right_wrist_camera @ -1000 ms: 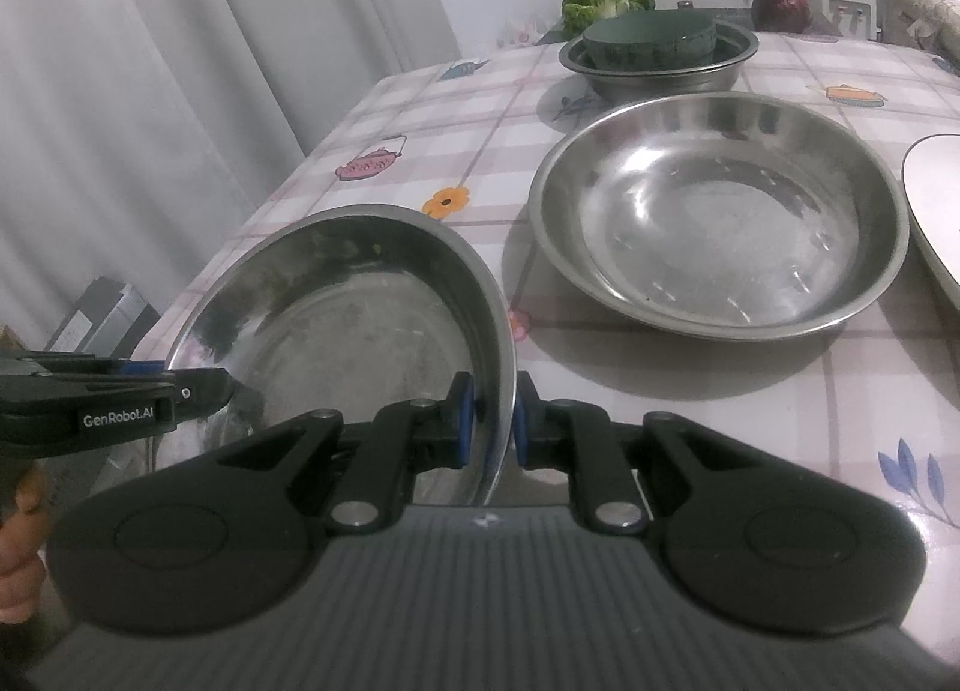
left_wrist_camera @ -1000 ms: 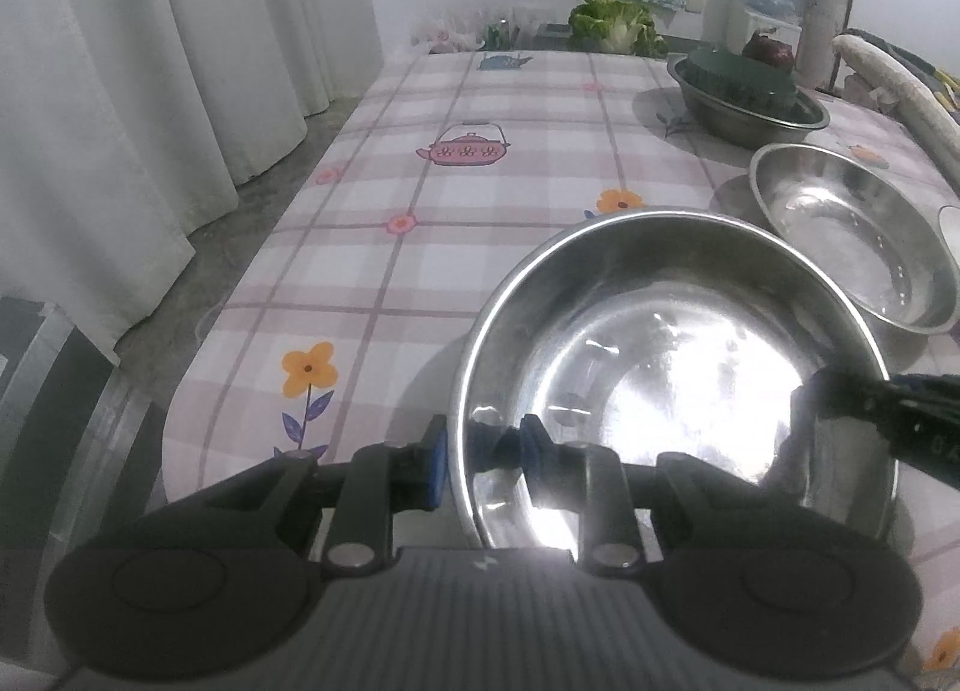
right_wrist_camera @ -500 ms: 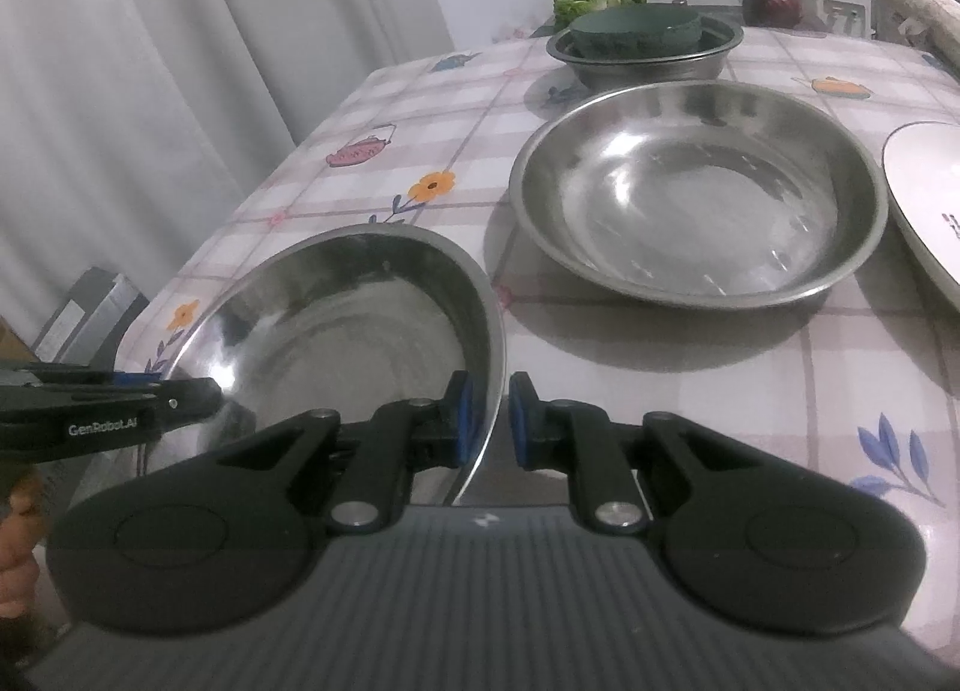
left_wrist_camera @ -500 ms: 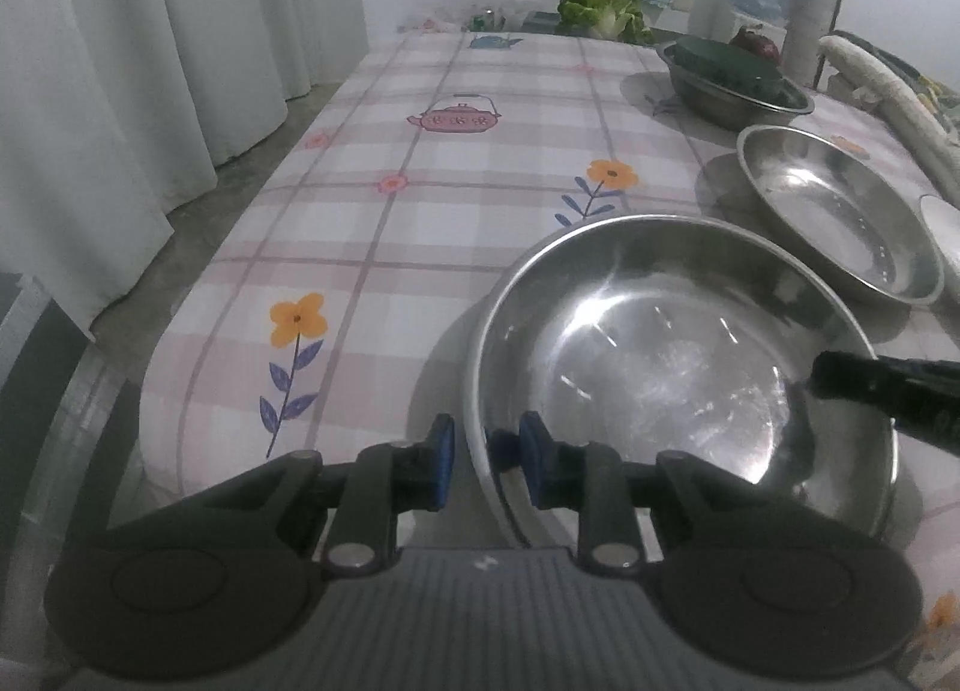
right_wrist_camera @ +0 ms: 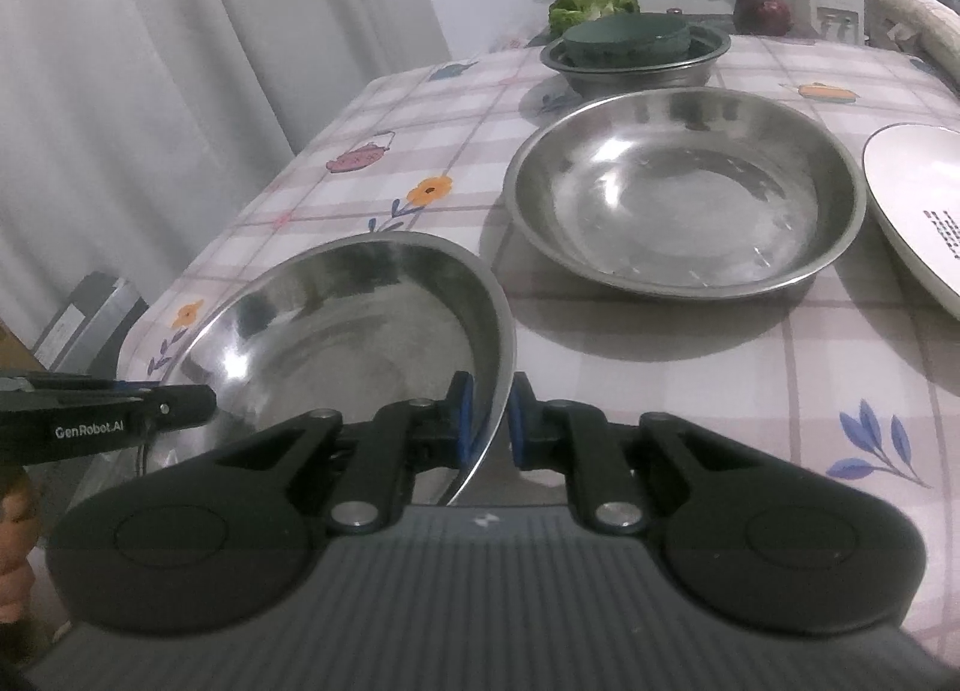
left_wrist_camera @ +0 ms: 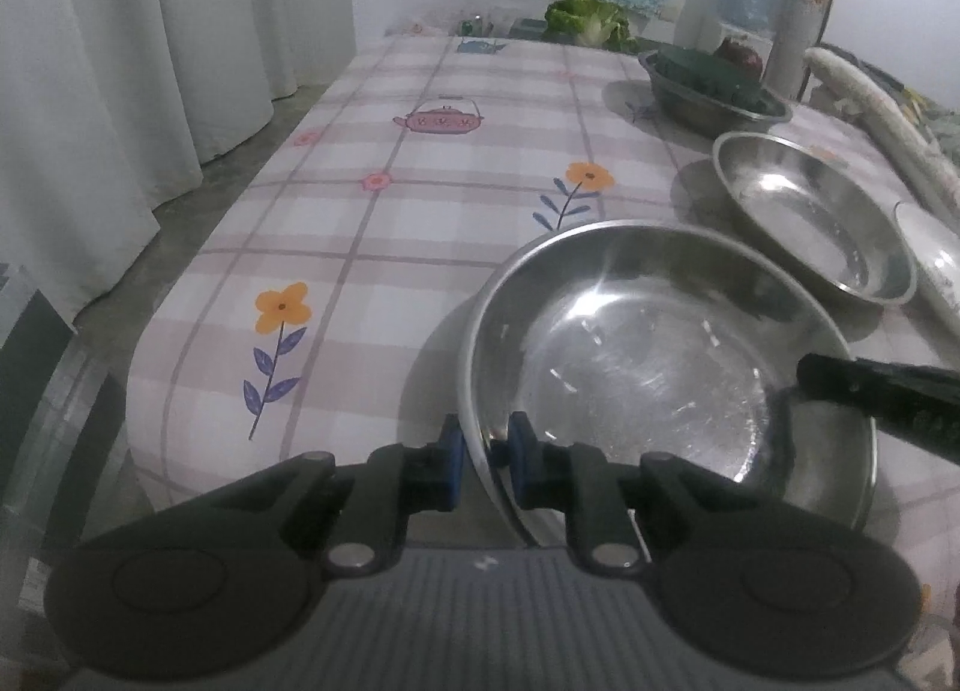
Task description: Organize plates and bowls
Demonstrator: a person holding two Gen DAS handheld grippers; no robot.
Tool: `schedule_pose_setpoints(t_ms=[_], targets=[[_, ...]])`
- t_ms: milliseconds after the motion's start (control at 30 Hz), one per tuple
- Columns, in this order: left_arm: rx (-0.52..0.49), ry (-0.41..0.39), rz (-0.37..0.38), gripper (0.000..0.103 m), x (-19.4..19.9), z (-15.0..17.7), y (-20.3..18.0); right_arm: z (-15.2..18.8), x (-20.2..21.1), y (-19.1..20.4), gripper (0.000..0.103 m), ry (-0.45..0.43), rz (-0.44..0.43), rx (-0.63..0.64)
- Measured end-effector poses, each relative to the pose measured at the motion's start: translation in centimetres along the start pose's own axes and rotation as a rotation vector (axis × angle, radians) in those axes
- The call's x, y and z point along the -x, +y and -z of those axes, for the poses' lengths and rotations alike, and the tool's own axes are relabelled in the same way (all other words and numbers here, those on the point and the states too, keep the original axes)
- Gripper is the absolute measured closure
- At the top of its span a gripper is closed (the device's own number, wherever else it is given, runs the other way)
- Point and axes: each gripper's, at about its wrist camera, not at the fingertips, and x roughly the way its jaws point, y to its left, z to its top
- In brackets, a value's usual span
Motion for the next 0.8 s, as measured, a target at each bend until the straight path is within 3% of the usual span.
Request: schedule_pose_setpoints(t_ms=[367,800], targets=[[-0.038,-0.011,-0.025,0.080,-0.33,0.43,-0.73,0.50,-0.44,0.22,0.092,0.002,0.001,0.007],[-0.018,-0.023,-0.022,0.083,0.37,0.29,-0.50,0.47,-0.19,0.22,0.091,0.007,0.003,-0.017]])
